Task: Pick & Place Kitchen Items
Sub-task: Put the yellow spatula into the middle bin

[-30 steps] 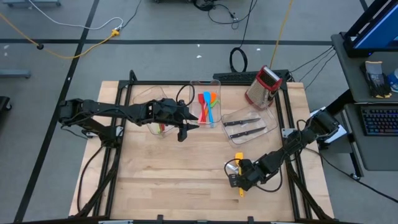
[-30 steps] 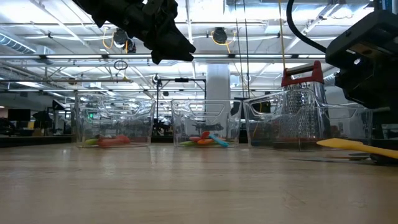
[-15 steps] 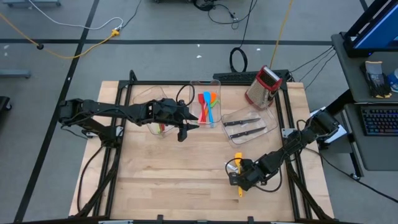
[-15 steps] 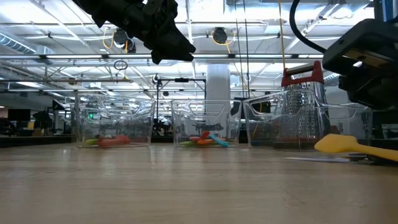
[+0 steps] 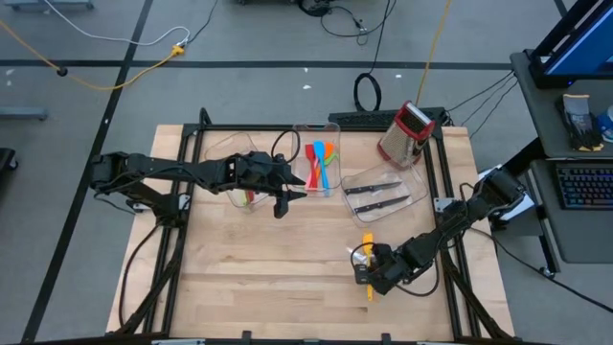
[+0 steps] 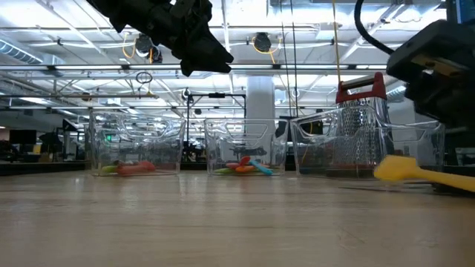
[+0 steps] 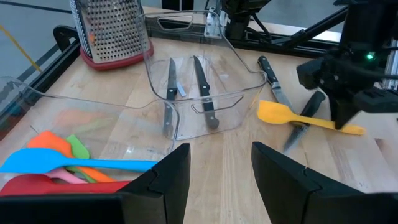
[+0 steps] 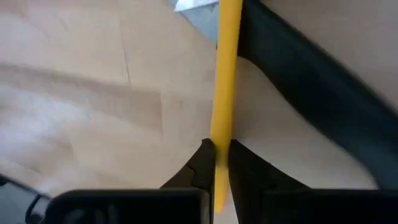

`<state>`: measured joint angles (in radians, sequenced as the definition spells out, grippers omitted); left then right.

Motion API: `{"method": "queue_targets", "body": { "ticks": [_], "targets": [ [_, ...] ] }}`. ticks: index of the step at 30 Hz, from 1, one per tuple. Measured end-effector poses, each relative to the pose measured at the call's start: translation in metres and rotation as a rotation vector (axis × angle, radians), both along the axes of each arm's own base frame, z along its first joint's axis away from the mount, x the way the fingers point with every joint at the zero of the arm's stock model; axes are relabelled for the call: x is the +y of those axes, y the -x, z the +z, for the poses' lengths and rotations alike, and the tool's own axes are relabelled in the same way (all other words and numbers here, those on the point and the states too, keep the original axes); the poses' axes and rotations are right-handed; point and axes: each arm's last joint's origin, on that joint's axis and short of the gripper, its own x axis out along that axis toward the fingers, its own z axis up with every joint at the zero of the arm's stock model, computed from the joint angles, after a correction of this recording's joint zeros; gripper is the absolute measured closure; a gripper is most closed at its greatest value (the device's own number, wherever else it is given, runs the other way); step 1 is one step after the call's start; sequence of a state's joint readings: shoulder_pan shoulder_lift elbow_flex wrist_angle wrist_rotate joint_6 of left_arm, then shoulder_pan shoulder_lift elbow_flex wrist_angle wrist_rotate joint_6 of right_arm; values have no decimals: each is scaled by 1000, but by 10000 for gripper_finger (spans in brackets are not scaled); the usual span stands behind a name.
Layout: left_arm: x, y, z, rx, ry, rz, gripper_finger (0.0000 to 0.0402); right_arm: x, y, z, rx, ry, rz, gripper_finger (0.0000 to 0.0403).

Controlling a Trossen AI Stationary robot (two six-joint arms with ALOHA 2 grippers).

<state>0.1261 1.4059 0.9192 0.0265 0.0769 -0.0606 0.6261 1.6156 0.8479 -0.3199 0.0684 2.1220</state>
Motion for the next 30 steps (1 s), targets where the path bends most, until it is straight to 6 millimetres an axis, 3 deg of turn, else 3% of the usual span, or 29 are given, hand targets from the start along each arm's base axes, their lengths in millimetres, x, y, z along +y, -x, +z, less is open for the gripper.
{"method": "queue_targets", "body": {
  "ticks": [8, 20, 30],
  "targets": [
    [0, 0, 0, -2, -3, -1, 227, -1, 2, 14, -85, 25, 58, 386],
    [-1, 0, 0, -7, 48, 20, 227, 10, -15, 29, -344, -25, 213, 386],
    [-2, -1, 1, -13, 129, 55, 227, 6, -33, 42, -554, 19, 333, 386]
  ]
}}
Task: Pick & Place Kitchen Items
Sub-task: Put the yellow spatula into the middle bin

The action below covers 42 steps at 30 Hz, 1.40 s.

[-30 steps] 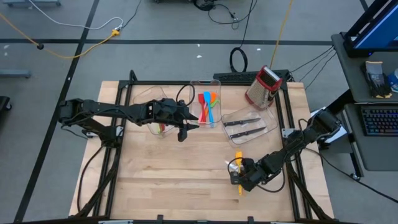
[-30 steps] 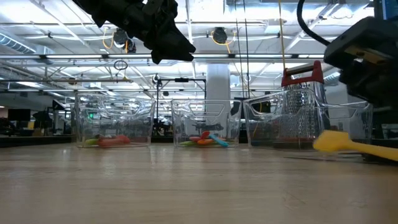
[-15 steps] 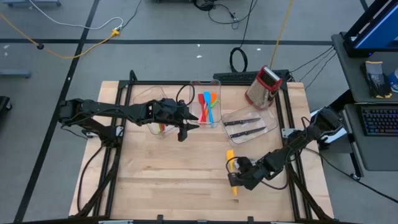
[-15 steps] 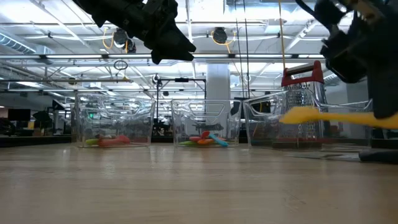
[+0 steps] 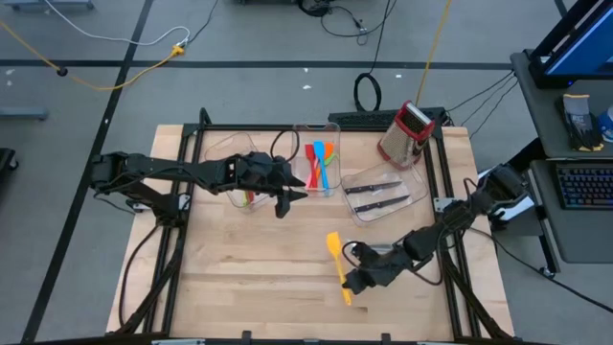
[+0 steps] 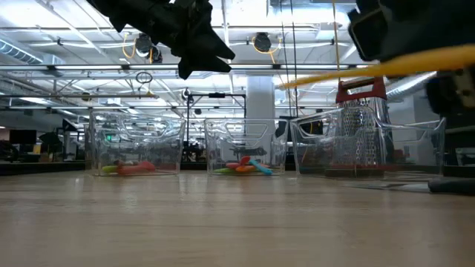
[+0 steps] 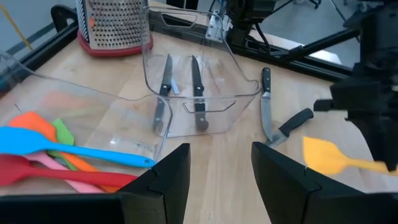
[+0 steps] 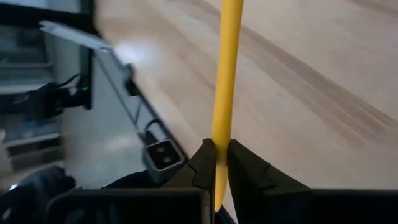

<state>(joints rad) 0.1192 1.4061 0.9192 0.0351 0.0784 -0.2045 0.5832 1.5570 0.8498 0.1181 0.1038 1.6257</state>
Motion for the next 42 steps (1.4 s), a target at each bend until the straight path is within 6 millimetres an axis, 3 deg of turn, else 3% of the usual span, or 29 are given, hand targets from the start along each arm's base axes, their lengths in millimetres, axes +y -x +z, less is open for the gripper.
{"method": "queue_targets", "body": {
  "ticks": [14, 21, 27, 31, 37, 42],
  "targets": [
    [0, 0, 0, -2, 117, 58, 227, -29, -29, 19, -310, 152, 136, 386],
    [16, 8, 10, -38, 110, 108, 227, -42, -38, 24, -377, 172, 138, 386],
    [18, 32, 37, -97, -17, 73, 227, -60, -41, 35, -428, 196, 83, 386],
    [17, 48, 48, -105, -57, 70, 227, -80, -40, 54, -495, 264, 5, 389],
    [12, 79, 31, -171, -38, 92, 227, -115, -28, 88, -592, 343, -77, 391],
    [7, 104, 18, -239, -17, 111, 227, -146, -16, 96, -538, 414, -149, 391]
  ]
}}
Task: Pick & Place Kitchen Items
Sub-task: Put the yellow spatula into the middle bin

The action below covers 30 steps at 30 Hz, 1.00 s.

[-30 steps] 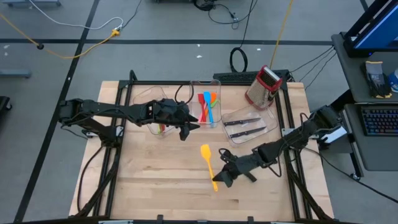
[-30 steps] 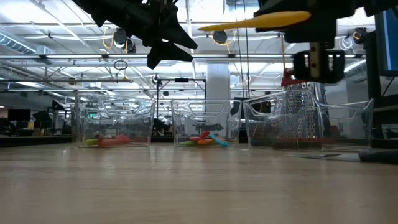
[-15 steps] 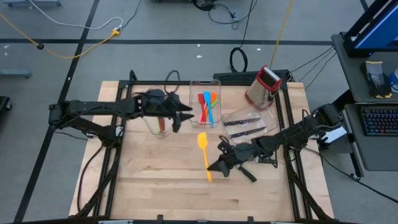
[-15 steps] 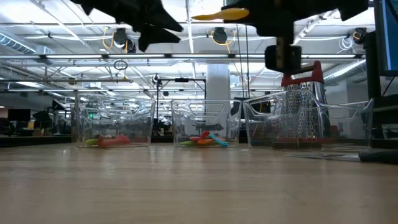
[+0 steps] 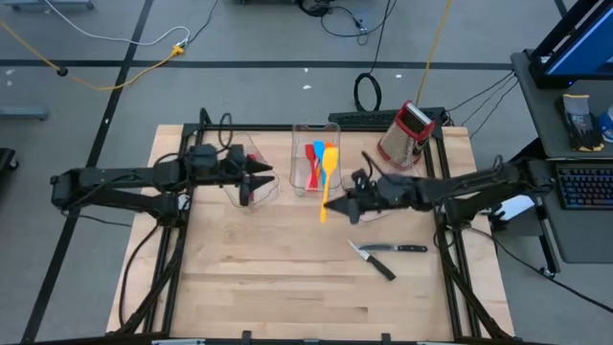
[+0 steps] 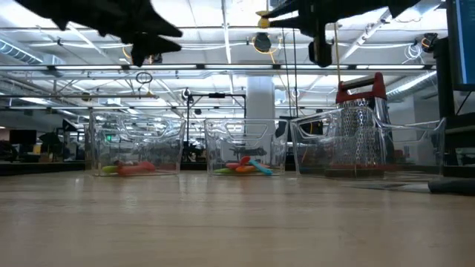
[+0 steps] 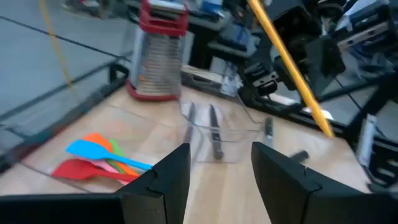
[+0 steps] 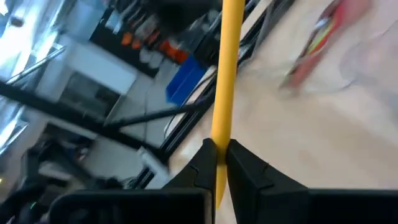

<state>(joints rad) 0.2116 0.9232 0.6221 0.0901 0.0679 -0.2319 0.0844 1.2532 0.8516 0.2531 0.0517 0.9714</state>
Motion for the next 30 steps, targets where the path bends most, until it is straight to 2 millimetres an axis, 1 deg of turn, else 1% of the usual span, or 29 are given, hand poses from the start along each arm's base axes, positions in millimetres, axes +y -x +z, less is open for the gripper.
{"method": "queue_targets", "body": {
  "ticks": [2, 5, 7, 10, 14, 18, 22, 25, 27, 30],
  "targets": [
    [-1, 9, -5, 1, 1, 19, 227, -13, 1, 3, -13, 18, -43, 392],
    [-2, 16, -6, -16, -8, 48, 227, -30, 2, 5, -26, 45, -100, 392],
    [-2, 19, -5, -26, -16, 65, 227, -41, 2, 6, -28, 68, -137, 392],
    [-1, 20, -9, -9, -21, 75, 227, -55, 4, 5, -24, 86, -194, 392],
    [0, 20, -15, 10, -34, 90, 227, -67, 4, 9, -12, 109, -245, 393],
    [2, 21, -20, 23, -22, 148, 227, -76, 4, 22, 30, 129, -268, 393],
    [5, 22, -21, 24, -10, 202, 227, -84, -4, 32, 155, 134, -278, 393],
    [6, 23, -21, 21, -9, 207, 227, -89, -16, 40, 218, 145, -276, 393],
    [6, 23, -20, 18, -9, 208, 227, -93, -25, 37, 287, 155, -267, 393],
    [6, 23, -21, 21, -14, 206, 227, -99, -42, 33, 340, 162, -264, 393]
  ]
}}
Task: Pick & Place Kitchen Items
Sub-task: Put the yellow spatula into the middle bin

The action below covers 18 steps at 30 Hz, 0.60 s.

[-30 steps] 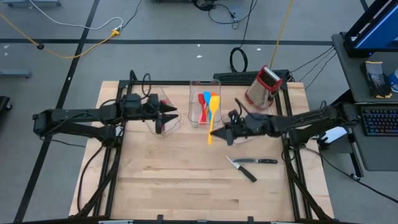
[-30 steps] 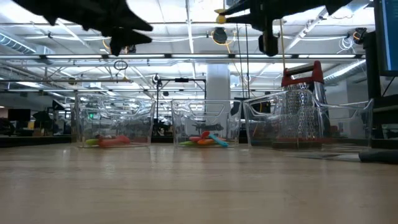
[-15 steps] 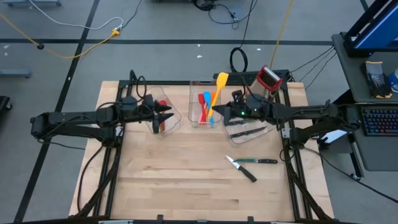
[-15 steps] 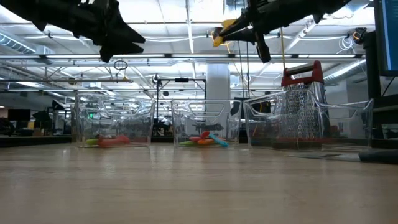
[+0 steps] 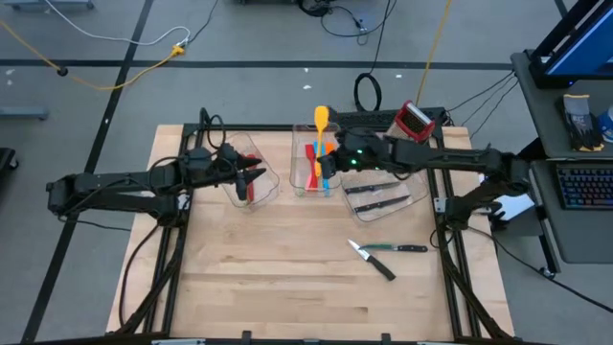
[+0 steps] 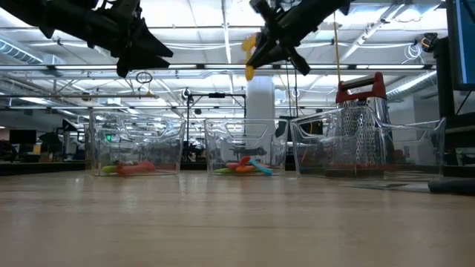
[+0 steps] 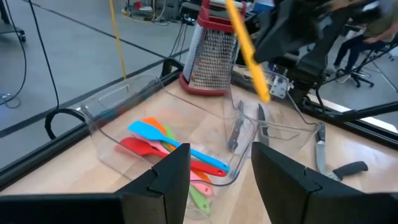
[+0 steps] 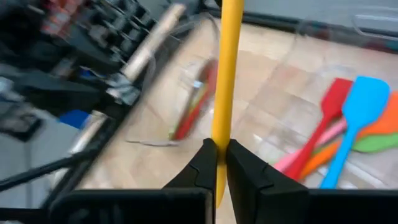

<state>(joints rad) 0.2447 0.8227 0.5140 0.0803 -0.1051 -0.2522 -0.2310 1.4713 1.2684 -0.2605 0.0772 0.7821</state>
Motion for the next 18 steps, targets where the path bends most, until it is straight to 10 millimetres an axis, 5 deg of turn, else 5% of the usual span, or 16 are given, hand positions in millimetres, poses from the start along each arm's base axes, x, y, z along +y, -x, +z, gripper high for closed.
{"method": "queue_targets", "body": {
  "ticks": [18],
  "targets": [
    [0, 0, 0, 6, -13, -4, 227, -45, -37, -77, 305, -110, -57, 393]
  ]
}}
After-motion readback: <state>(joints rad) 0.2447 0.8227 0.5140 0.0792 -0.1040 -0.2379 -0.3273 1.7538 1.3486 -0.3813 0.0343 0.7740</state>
